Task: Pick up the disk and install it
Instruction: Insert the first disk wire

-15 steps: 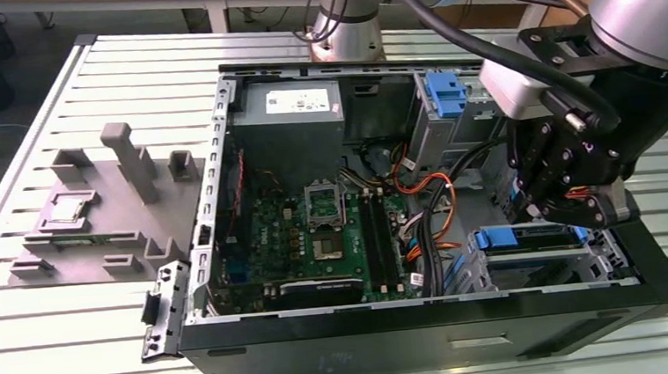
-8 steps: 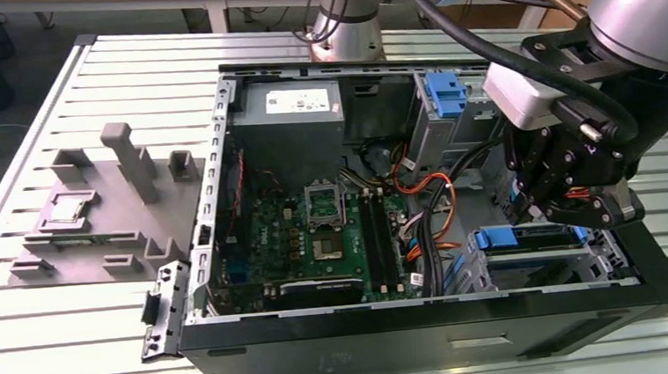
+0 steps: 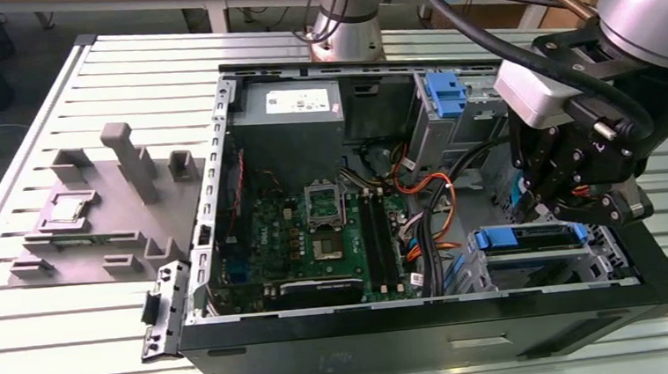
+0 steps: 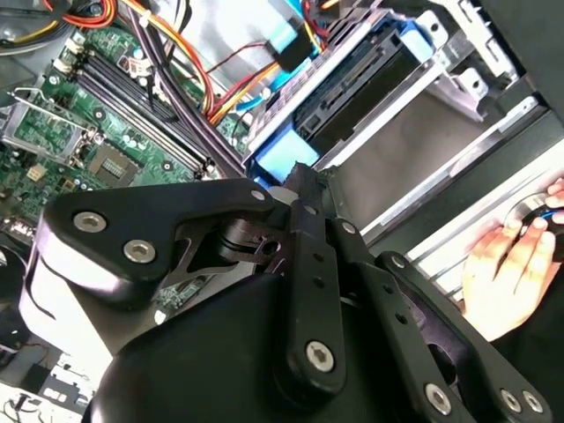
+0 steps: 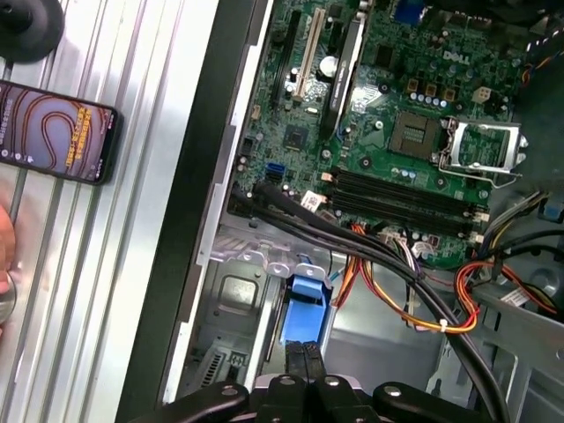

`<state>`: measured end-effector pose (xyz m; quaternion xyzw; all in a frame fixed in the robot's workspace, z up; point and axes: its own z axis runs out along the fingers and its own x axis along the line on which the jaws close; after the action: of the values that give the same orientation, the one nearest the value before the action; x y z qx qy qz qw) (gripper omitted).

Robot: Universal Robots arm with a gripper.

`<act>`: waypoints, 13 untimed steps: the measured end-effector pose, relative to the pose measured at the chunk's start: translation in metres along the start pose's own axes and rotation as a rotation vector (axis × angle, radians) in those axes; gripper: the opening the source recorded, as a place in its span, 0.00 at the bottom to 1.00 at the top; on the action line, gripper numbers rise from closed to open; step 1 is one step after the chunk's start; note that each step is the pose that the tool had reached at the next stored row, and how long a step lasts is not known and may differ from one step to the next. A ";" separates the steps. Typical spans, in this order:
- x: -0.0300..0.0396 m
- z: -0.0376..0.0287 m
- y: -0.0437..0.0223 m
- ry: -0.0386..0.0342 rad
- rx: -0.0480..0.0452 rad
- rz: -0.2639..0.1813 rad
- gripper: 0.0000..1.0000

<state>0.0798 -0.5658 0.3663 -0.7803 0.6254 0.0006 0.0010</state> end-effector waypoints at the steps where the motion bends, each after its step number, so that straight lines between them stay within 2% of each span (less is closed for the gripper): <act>1: -0.0001 0.0000 -0.0015 0.0001 -0.0001 0.000 0.10; 5: -0.0001 0.0000 -0.0057 0.0007 -0.0001 0.000 0.10; 13: -0.0001 0.0000 -0.0061 0.0017 -0.0004 0.000 0.10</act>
<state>0.0857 -0.5644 0.3663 -0.7803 0.6254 0.0001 0.0004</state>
